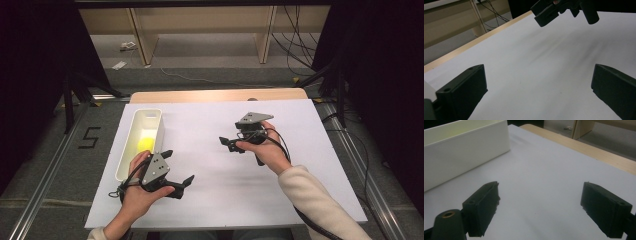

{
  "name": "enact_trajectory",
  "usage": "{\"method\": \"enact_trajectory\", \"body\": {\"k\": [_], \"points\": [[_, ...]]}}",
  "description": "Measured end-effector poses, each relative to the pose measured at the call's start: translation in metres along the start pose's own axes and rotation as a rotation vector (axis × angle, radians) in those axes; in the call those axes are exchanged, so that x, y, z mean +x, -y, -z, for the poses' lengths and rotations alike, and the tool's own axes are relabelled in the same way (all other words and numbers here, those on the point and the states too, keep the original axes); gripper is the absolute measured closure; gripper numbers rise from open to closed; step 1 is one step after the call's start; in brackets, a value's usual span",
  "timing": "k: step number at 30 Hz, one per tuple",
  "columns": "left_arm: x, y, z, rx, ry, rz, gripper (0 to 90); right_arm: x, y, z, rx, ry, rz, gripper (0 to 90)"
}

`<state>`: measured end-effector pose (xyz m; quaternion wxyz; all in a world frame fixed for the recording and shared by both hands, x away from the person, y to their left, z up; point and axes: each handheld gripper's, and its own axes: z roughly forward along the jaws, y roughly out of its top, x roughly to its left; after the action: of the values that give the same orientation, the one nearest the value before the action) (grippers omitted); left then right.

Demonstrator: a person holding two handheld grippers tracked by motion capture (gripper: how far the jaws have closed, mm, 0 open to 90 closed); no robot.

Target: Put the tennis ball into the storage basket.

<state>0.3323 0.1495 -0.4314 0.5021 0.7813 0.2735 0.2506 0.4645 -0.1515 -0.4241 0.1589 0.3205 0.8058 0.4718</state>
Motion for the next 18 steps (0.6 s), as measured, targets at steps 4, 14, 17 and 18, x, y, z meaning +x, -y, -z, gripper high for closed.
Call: {"method": "enact_trajectory", "body": {"k": [4,14,17,18], "points": [[0.0,0.0,0.0,-0.002,-0.003,0.003,0.0,-0.004,0.004,0.008,-0.003,0.013,-0.007,15.9],[0.0,0.0,0.0,-0.001,-0.003,0.0,0.0,-0.011,0.017,0.022,-0.001,0.035,-0.017,15.9],[0.0,0.0,0.0,-0.001,-0.006,0.001,0.0,-0.013,0.02,0.028,0.0,0.04,-0.02,15.9],[0.001,-0.001,0.0,-0.002,-0.006,-0.001,0.0,-0.013,0.021,0.03,0.0,0.041,-0.02,15.9]]}}
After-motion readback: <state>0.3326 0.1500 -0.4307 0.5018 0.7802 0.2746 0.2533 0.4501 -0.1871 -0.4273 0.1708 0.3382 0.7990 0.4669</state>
